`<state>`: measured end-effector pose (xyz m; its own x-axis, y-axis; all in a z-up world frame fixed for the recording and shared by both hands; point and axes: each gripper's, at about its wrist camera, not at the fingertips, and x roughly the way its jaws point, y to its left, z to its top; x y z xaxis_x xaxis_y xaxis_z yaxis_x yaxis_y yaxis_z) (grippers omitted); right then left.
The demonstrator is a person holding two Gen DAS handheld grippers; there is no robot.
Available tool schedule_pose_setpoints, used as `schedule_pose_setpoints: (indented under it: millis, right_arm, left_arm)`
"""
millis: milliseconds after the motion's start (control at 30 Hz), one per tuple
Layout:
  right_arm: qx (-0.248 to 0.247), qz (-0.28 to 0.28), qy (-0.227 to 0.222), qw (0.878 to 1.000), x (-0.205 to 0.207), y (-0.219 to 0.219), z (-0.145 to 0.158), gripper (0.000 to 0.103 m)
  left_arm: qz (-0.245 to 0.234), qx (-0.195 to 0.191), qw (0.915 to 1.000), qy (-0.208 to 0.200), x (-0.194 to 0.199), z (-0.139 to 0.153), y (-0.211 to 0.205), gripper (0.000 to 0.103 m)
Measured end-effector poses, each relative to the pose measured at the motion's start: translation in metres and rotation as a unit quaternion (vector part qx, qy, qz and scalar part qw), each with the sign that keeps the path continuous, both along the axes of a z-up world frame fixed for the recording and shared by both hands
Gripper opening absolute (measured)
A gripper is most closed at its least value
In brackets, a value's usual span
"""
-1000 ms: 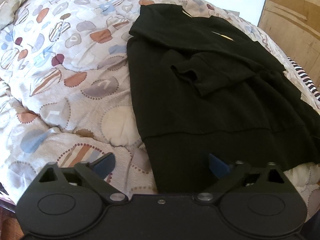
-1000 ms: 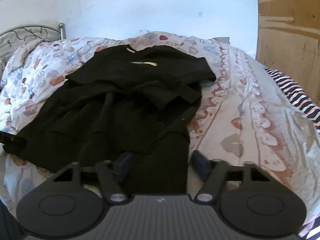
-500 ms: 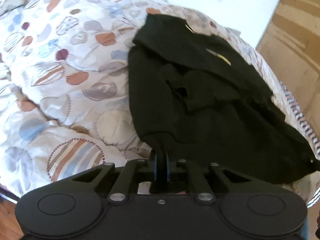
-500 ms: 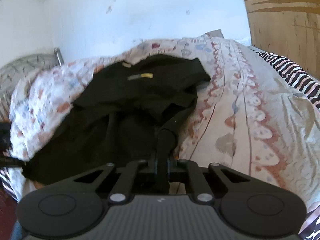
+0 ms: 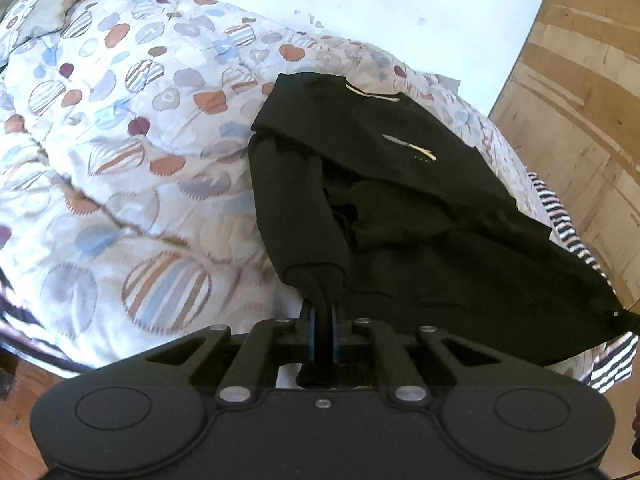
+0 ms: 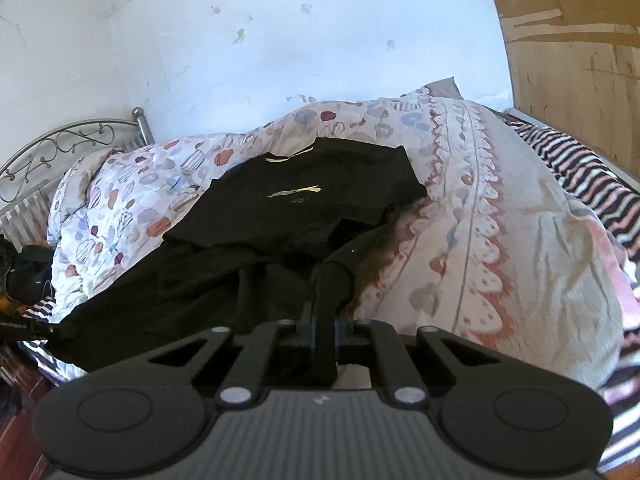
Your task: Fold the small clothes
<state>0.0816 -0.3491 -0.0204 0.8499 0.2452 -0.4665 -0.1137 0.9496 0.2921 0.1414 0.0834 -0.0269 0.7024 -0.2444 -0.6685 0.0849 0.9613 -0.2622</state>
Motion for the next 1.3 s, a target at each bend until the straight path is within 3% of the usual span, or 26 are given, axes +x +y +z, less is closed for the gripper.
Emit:
schedule_pose_setpoints:
  millis: [233,500,667,733,833,867,933,1000,1033,1100,1133,1300]
  right_arm:
    - [-0.023,0.004,0.016,1.000,-0.025,0.005,-0.013,0.009]
    - [-0.039,-0.005,0.030,0.999,-0.023,0.009,-0.030,0.010]
    - [-0.058,-0.001,0.025,0.998,-0.026,0.013,-0.033,0.015]
    - [-0.071,0.002,0.024,0.997,-0.027,0.015,-0.034,0.021]
    - [-0.092,0.007,0.019,0.996,-0.029,0.018,-0.035,0.033]
    - [-0.100,0.009,0.015,0.995,-0.030,0.019,-0.034,0.037]
    - [-0.112,0.013,0.005,0.994,-0.034,0.019,-0.033,0.059]
    - [-0.122,0.019,-0.009,0.992,-0.038,0.019,-0.030,0.073]
    - [-0.127,0.023,-0.016,0.992,-0.040,0.019,-0.028,0.081]
    - [-0.134,0.032,-0.023,0.990,-0.042,0.019,-0.025,0.095]
    - [-0.135,0.037,-0.026,0.990,-0.042,0.019,-0.024,0.103]
    - [-0.142,0.043,-0.021,0.989,-0.042,0.020,-0.025,0.103]
  left_arm:
    - [0.004,0.002,1.0000,0.005,-0.035,-0.015,0.000,0.007]
    - [0.004,0.017,0.9998,0.005,-0.036,-0.035,-0.006,0.008]
    - [0.005,0.024,0.9996,0.013,-0.032,-0.037,-0.010,0.010]
    - [0.006,0.022,0.9996,0.016,-0.032,-0.038,-0.010,0.012]
    - [0.010,0.014,0.9995,0.024,-0.033,-0.039,-0.009,0.022]
    - [0.012,0.011,0.9996,0.025,-0.033,-0.039,-0.008,0.031]
    - [0.015,0.008,0.9996,0.021,-0.036,-0.038,-0.007,0.048]
    - [0.018,0.011,0.9997,0.016,-0.038,-0.036,-0.007,0.069]
    - [0.020,0.014,0.9996,0.011,-0.040,-0.034,-0.007,0.074]
    - [0.025,0.019,0.9995,0.002,-0.044,-0.031,-0.007,0.097]
    - [0.027,0.019,0.9994,-0.004,-0.046,-0.030,-0.007,0.102]
    - [0.024,0.031,0.9990,-0.022,-0.054,-0.028,-0.009,0.102]
